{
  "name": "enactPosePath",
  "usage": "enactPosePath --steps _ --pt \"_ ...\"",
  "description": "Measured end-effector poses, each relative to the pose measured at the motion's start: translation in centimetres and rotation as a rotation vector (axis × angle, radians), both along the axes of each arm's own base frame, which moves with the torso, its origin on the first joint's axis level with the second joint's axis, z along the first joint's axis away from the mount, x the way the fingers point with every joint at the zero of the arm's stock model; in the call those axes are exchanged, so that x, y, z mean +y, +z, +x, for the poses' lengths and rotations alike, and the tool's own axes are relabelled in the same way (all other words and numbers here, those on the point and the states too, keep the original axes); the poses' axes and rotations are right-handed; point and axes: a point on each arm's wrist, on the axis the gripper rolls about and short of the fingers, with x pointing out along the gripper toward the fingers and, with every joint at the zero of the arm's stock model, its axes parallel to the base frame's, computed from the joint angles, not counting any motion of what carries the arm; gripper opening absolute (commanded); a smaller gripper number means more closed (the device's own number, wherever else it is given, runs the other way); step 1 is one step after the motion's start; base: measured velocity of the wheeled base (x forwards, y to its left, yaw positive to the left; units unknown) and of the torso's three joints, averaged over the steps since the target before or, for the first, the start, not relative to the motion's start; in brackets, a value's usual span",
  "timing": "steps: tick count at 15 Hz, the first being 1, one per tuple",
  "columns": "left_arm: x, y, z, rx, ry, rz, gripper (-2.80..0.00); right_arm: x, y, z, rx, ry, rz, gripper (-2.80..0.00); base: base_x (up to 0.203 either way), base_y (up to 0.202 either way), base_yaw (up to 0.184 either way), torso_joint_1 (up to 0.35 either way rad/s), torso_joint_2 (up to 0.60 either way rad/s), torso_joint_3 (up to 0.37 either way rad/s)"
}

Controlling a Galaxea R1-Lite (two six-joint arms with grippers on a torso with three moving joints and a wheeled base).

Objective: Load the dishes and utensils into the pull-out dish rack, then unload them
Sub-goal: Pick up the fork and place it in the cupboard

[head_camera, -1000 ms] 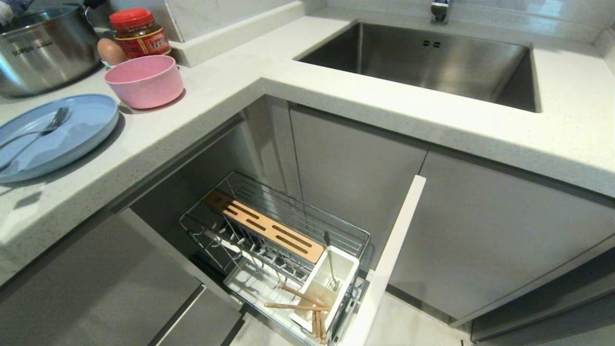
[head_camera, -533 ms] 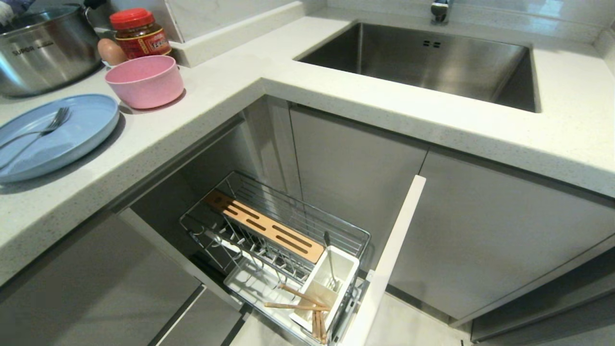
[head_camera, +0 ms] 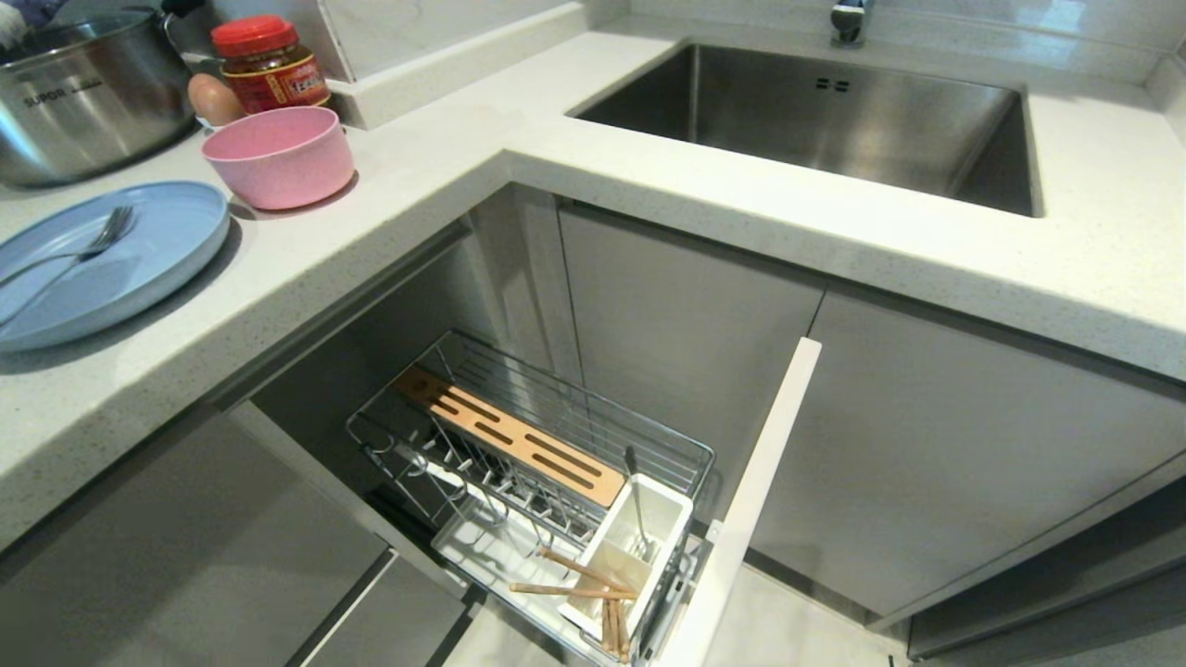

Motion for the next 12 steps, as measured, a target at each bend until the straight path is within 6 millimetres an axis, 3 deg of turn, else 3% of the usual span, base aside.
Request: enactPosePath --steps 4,12 --pt "0.8 -1.4 1.6 0.125 -0.034 0.008 0.0 0.0 0.0 0.0 0.0 0.0 0.0 -2.8 0.0 0.0 0.0 0.0 0.0 0.0" --pt "1.4 -2.2 3.4 0.161 -0.154 -0.028 0.0 0.0 0.0 0.0 0.0 0.0 0.0 -2.8 0.0 0.0 0.0 0.0 0.0 0.0"
